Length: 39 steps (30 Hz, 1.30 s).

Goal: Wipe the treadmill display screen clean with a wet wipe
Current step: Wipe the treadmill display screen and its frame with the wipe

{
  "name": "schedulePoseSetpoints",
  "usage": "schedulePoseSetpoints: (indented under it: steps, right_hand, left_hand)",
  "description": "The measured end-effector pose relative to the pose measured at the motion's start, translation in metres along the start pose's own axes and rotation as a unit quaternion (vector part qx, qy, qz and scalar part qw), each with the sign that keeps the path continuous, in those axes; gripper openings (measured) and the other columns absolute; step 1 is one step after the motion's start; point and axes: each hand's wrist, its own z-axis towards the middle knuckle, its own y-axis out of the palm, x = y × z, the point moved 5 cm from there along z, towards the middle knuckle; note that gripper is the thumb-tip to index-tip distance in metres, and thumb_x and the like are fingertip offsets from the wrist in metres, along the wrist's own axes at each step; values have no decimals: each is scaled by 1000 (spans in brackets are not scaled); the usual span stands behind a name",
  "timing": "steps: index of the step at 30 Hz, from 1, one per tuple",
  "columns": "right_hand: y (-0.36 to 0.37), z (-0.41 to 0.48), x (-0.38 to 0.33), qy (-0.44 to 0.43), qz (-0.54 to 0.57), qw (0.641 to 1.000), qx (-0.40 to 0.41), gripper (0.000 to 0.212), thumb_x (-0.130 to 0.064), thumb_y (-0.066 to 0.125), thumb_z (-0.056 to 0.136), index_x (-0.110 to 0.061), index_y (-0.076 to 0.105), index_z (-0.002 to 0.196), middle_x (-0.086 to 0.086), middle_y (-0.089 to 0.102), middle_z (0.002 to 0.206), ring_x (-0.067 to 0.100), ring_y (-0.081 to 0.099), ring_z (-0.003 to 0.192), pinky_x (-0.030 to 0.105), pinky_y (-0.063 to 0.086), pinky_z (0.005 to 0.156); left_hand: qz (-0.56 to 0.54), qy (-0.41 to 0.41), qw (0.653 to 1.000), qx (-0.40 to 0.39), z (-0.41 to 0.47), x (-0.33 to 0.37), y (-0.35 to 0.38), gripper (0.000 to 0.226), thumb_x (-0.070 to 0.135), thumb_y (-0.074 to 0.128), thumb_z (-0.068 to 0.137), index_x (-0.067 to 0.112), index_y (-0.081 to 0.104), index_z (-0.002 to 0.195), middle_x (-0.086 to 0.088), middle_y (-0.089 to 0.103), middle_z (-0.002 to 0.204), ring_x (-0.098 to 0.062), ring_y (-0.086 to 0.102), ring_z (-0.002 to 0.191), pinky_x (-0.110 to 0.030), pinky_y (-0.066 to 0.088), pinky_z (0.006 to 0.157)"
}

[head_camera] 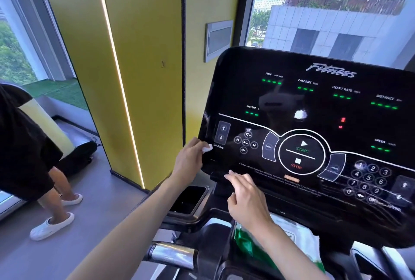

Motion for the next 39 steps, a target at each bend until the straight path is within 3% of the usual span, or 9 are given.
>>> schedulePoseSetpoints:
  steps: [9,16,19,23,25,28,33,36,39]
  right_hand:
    - [-2,0,-4,-5,-3,1000,21,49,1,53,67,-10,61,114,0,61,121,17,55,108,27,54,64]
    - [-2,-1,-5,-10,-11,999,30,47,1,54,67,-10,61,112,0,63,118,19,55,105,27,51,66]
    - [-3,-1,-4,-6,-2,999,38,46,1,55,66,-10,62,111,-1,64,116,20,57,103,27,51,64]
    - [-7,2,-3,22,15,999,35,43,-2,54,73,-13,61,113,-2,65,107,20,55,100,27,45,67]
    - [-11,10,-1,65,50,996,24,37,-9,55,78,-17,61,114,-1,64,102,20,53,101,29,42,78]
    - [-17,23,-5,114,160,980,41,30,-20,61,81,-21,62,111,-6,62,108,14,47,108,29,35,96]
    - [-14,34,-23,257,514,818,-27,29,-3,62,83,-12,58,110,10,68,95,13,62,76,21,50,65]
    - [-17,33,-21,260,498,827,-11,33,7,59,77,-10,59,105,12,66,81,17,58,69,28,50,63]
    - [-15,31,-21,217,444,869,-28,35,4,60,75,-13,61,105,1,59,70,13,53,66,26,47,66]
  left_hand:
    - [-52,78,987,-130,-19,-1,16,29,-17,52,78,1,70,93,-10,57,90,-22,61,76,-27,50,69]
    - [183,38,941,-281,-62,-47,4,19,4,53,91,11,67,101,-1,53,98,-11,50,78,-18,42,69]
    - [214,-8,944,-252,-66,-55,-17,24,-3,49,89,10,66,101,1,47,88,-13,46,70,-21,32,58]
    - [-28,-227,963,-145,-49,-38,-32,18,1,48,90,11,63,91,1,54,90,-17,53,80,-21,40,63]
    - [-288,-357,879,-133,-43,-24,-31,16,0,46,92,8,59,88,-5,55,90,-26,55,88,-38,50,75]
    - [-488,-388,767,-152,-34,1,-29,16,-5,45,91,7,55,86,-12,57,92,-30,53,91,-51,46,87]
    - [-604,-388,683,-134,-26,28,-28,13,-5,46,90,6,52,92,-23,58,104,-33,55,97,-39,58,68]
    - [-558,-387,711,-183,-33,30,-28,21,-7,54,85,3,52,104,-21,62,103,-34,60,95,-52,52,87]
    - [-428,-393,781,-230,-43,28,-27,28,-4,68,77,2,57,103,-20,67,100,-34,65,90,-51,51,88]
